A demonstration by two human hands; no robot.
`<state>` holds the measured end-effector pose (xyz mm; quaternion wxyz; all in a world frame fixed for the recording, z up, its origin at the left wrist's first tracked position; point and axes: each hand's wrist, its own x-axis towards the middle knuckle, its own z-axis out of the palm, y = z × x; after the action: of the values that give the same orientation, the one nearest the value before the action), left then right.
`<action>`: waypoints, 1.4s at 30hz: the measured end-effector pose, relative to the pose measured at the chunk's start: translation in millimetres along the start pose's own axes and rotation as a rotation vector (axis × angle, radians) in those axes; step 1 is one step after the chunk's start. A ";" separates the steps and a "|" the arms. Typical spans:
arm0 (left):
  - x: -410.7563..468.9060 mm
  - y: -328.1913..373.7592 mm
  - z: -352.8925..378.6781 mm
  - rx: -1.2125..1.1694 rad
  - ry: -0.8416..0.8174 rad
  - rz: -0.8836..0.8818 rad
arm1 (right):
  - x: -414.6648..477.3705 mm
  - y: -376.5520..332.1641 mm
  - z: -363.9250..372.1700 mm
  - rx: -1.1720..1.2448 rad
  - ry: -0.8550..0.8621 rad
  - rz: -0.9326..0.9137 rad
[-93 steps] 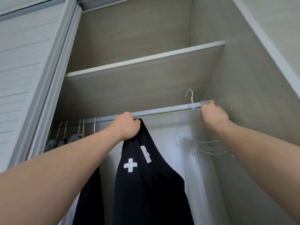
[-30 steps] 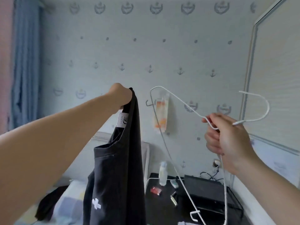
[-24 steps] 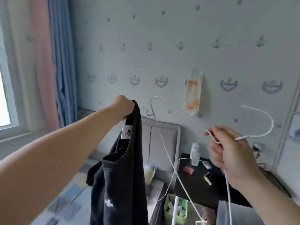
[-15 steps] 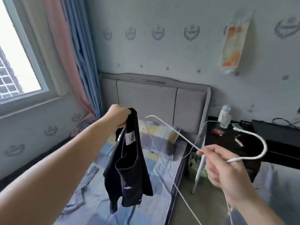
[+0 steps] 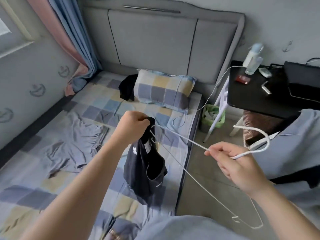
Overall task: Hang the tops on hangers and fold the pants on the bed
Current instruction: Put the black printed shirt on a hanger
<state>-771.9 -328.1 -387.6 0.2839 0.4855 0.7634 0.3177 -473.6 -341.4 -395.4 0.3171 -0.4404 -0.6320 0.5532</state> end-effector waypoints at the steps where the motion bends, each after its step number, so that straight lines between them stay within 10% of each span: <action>1: -1.7 -5.0 1.0 -0.002 -0.005 -0.003 | 1.3 0.6 -0.2 -0.025 -0.008 0.003; 32: -22.5 8.5 8.1 0.116 -0.086 0.210 | 55.5 9.5 55.3 -0.287 -0.228 -0.031; 42: -30.9 25.4 0.1 0.075 -0.094 0.307 | 65.8 9.9 62.4 0.057 -0.177 -0.082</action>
<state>-746.2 -348.2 -364.5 0.2493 0.6210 0.6774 0.3055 -554.0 -307.9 -422.5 0.2949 -0.3544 -0.6589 0.5943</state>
